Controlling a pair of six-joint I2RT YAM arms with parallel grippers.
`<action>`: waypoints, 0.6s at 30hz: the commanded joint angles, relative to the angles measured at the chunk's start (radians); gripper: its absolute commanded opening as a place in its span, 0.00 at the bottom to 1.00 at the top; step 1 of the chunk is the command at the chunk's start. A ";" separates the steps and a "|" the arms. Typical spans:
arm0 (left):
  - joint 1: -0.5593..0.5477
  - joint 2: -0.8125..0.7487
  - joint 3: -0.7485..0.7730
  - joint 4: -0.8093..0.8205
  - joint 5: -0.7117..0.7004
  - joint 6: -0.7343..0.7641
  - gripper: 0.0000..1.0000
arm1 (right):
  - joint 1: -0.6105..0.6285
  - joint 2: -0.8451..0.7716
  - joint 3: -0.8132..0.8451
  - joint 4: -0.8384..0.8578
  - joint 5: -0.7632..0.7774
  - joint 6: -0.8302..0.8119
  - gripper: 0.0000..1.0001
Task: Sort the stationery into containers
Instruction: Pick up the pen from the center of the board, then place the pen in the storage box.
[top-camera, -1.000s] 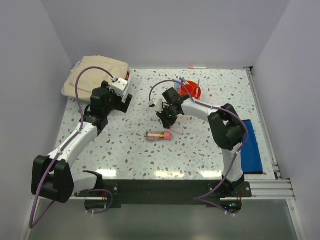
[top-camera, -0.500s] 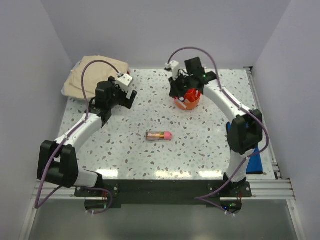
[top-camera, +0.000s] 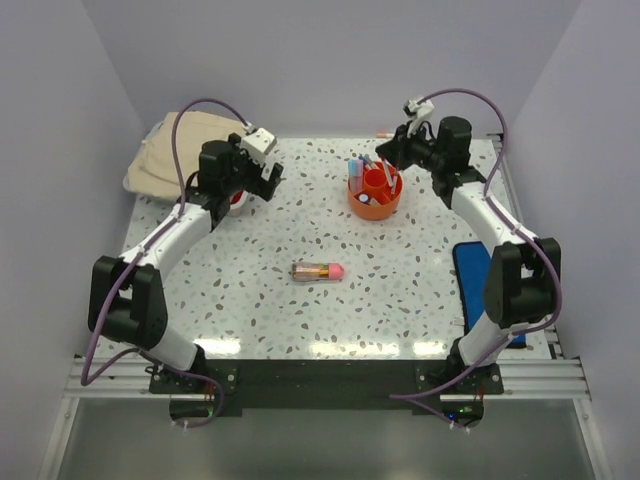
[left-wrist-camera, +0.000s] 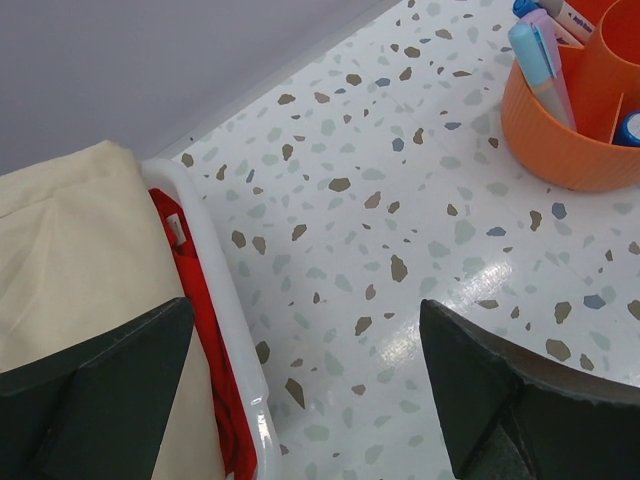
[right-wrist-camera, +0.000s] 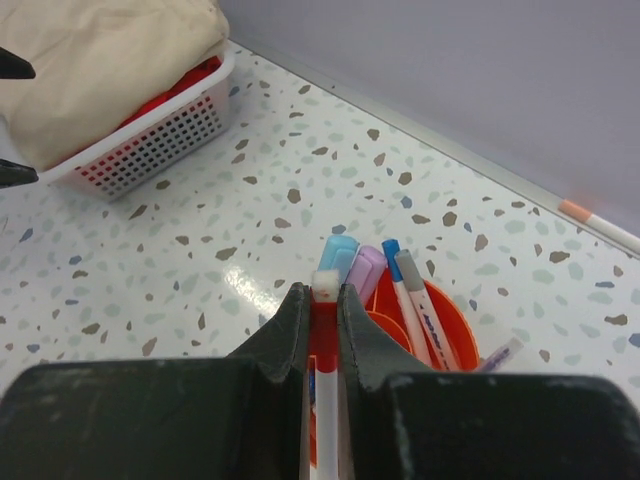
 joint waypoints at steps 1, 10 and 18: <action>-0.009 0.024 0.067 -0.018 -0.031 0.058 1.00 | 0.002 -0.007 -0.053 0.249 0.027 0.022 0.00; -0.009 0.060 0.093 -0.040 -0.118 0.111 1.00 | -0.017 0.040 -0.097 0.379 0.079 -0.044 0.00; -0.009 0.112 0.139 -0.040 -0.126 0.118 1.00 | -0.032 0.101 -0.120 0.403 0.093 -0.070 0.00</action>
